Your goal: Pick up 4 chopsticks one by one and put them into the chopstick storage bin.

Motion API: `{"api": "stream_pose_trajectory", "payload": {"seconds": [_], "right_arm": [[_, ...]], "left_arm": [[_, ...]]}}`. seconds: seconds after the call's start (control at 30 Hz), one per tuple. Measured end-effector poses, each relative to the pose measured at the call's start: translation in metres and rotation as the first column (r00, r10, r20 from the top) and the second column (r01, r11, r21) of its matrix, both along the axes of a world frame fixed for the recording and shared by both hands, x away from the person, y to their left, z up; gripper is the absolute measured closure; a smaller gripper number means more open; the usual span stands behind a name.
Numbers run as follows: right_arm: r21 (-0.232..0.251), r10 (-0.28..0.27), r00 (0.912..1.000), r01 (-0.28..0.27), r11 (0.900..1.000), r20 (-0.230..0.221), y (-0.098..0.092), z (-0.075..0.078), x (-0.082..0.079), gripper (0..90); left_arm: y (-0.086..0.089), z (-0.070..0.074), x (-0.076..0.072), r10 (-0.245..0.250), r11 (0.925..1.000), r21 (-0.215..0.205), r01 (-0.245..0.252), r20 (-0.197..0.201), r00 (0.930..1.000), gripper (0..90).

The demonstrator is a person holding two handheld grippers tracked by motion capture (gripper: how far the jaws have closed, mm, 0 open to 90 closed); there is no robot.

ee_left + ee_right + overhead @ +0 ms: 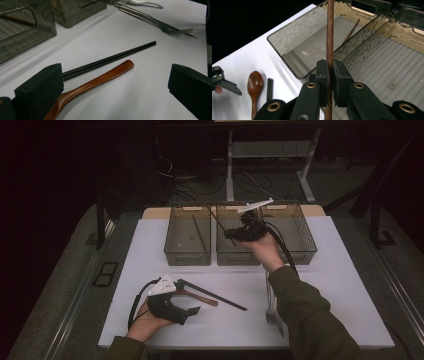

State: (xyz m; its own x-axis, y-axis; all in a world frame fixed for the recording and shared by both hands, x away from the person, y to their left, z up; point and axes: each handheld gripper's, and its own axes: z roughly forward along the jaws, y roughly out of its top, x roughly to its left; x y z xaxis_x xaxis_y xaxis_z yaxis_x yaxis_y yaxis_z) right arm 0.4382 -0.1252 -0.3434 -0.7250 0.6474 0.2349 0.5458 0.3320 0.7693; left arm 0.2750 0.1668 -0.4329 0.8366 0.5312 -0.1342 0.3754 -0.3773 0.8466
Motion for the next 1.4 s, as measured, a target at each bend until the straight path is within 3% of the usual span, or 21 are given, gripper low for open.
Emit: {"api": "stream_pose_trajectory", "payload": {"seconds": [0.33, 0.73, 1.4], "right_arm": [[-0.016, 0.012, 0.9999, -0.012, 1.0, 0.003, 0.036, 0.002, 0.014, 83.3], [-0.069, 0.025, 0.9997, -0.025, 0.997, 0.0, 0.08, -0.009, 0.03, 83.3], [-0.198, 0.023, 0.998, -0.035, 0.98, -0.059, 0.112, -0.042, 0.04, 83.1]], "left_arm": [[0.0, 0.0, 0.0, -0.007, 1.0, -0.004, 0.007, 0.004, 1.0, 0.0], [0.0, 0.001, -0.001, -0.014, 0.9998, -0.01, 0.014, 0.006, 0.9999, 0.0], [-0.002, 0.001, -0.002, -0.021, 0.9997, -0.007, 0.021, 0.006, 0.9998, 0.0]]}}
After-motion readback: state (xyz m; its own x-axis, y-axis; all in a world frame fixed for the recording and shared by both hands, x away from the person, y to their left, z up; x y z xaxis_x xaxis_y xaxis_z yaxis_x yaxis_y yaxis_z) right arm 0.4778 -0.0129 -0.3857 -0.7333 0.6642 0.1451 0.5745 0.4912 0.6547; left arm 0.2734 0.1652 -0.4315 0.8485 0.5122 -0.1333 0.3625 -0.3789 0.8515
